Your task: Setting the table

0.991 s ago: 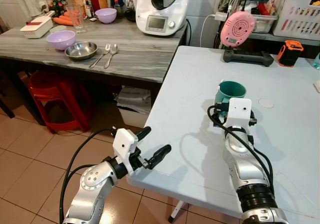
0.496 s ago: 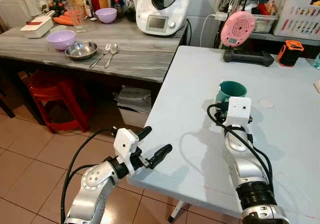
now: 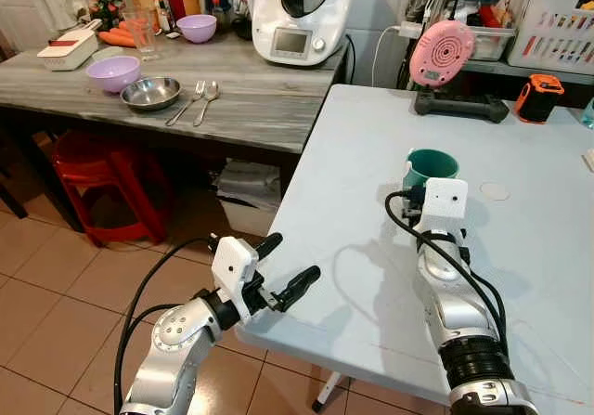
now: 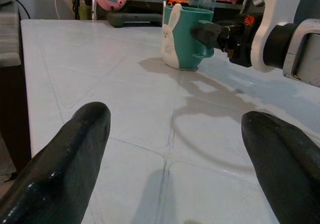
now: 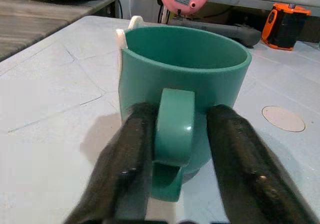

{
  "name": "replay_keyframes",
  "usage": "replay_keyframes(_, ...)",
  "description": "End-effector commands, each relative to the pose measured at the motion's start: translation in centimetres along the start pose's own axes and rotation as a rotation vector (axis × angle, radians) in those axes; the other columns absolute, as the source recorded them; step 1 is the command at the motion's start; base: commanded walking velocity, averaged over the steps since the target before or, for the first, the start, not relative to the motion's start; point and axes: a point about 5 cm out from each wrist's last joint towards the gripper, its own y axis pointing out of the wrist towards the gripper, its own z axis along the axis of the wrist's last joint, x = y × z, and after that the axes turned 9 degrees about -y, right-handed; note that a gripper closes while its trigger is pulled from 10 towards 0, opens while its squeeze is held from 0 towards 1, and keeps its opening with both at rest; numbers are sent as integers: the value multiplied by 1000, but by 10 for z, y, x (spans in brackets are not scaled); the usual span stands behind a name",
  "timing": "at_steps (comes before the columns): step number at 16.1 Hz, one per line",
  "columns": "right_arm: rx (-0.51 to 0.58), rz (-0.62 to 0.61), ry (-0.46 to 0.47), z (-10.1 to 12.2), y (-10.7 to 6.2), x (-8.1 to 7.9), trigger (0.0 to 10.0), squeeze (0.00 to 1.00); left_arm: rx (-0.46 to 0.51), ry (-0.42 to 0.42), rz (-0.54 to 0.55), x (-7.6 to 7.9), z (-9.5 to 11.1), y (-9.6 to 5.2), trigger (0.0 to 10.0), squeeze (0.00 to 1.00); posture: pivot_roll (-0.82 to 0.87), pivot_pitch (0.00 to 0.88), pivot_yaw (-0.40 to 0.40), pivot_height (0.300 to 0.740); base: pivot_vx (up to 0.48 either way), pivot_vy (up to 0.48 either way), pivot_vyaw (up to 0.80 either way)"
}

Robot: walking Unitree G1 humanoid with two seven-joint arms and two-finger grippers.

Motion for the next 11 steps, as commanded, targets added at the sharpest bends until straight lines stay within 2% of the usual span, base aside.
replay_keyframes(1,12,8,8,4,2,-1,0,0,4,20,-9,1,5,3,10000,0,-39,0,26,740,0,0,0)
replay_keyframes(11,19,28,36,4,2,-4,0,0,8,15,-19,0,5,3,10000,0,-39,0,26,740,0,0,0)
